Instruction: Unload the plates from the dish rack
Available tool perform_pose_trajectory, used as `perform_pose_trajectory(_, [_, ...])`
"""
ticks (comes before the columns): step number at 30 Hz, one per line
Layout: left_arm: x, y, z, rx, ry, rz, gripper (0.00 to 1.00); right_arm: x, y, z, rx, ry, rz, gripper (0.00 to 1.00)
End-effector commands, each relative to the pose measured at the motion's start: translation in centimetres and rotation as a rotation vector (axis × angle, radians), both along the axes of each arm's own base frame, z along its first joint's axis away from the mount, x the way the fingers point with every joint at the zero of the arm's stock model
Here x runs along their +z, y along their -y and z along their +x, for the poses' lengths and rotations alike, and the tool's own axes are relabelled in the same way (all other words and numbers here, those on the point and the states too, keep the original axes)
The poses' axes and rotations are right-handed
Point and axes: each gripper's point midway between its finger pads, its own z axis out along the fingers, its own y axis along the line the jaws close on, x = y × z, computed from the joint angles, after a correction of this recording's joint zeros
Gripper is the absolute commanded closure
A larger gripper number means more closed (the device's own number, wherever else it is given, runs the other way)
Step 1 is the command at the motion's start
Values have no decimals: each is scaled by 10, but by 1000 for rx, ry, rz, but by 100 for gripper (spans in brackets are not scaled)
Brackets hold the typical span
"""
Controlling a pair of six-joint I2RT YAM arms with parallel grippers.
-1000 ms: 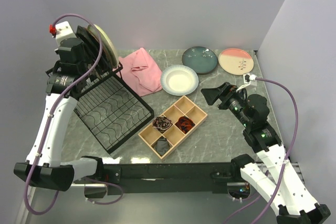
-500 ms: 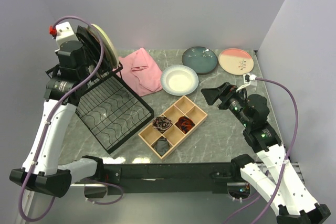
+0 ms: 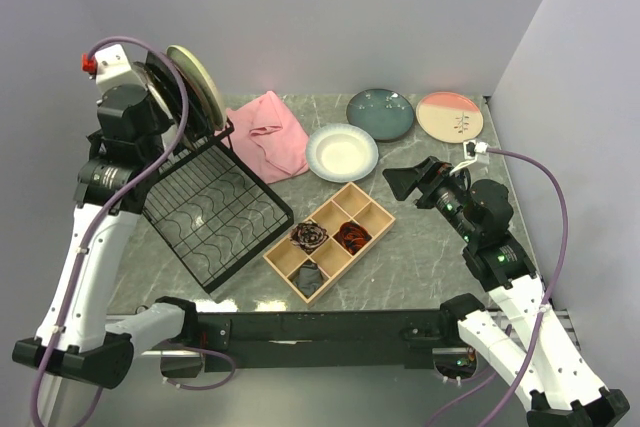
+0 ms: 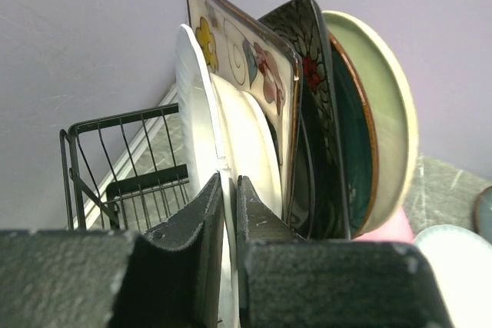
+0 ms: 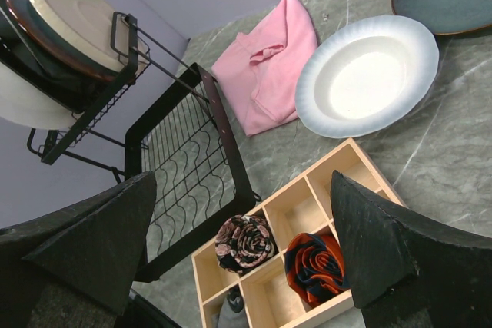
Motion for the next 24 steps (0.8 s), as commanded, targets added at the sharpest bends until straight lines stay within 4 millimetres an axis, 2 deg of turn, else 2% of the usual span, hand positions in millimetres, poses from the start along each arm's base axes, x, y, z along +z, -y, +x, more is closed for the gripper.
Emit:
perform_pose_trajectory(1, [72,-1,-21,-17,251,-66,99,10,-1,1,4,47,6,0])
perform_pose_trajectory(24, [86,7,-30,-65,323,-151,99,9,-1,1,4,49,5,0])
